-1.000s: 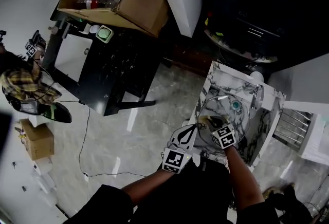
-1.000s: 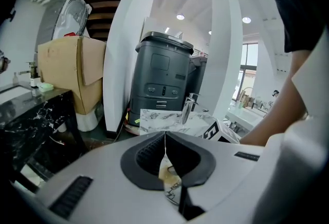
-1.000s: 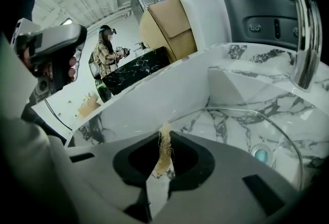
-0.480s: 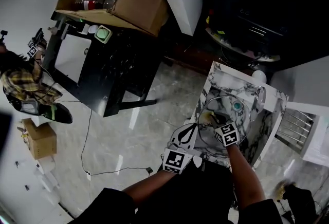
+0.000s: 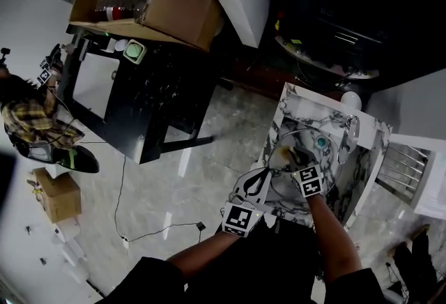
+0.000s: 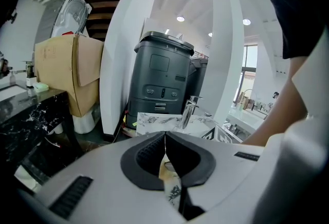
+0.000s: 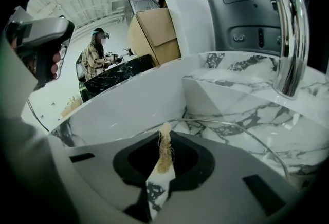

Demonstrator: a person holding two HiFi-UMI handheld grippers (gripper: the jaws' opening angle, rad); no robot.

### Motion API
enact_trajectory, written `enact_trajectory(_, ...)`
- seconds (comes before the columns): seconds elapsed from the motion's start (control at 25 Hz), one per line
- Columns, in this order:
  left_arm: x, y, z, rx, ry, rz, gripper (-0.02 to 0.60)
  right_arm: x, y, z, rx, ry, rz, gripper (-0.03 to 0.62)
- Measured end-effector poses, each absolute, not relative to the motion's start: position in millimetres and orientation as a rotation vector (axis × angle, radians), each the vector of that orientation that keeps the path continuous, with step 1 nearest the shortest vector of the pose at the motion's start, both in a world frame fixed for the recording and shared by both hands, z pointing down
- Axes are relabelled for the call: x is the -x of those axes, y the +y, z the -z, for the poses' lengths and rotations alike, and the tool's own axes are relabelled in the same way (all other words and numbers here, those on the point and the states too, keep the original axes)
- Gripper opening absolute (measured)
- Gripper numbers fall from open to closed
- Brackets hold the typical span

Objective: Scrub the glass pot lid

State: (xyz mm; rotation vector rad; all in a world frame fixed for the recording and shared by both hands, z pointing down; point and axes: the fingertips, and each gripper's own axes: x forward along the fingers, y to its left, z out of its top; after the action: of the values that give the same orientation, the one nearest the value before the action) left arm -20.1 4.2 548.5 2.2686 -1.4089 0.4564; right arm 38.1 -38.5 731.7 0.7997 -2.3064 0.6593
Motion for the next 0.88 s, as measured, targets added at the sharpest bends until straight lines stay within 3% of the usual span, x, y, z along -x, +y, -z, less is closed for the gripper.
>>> enact_trajectory(0.88, -2, 4, -556, -2.304, -1.324, -0.451, 0.017, -93, -80, -737, -1.245, -2.16, -0.754, 0.062)
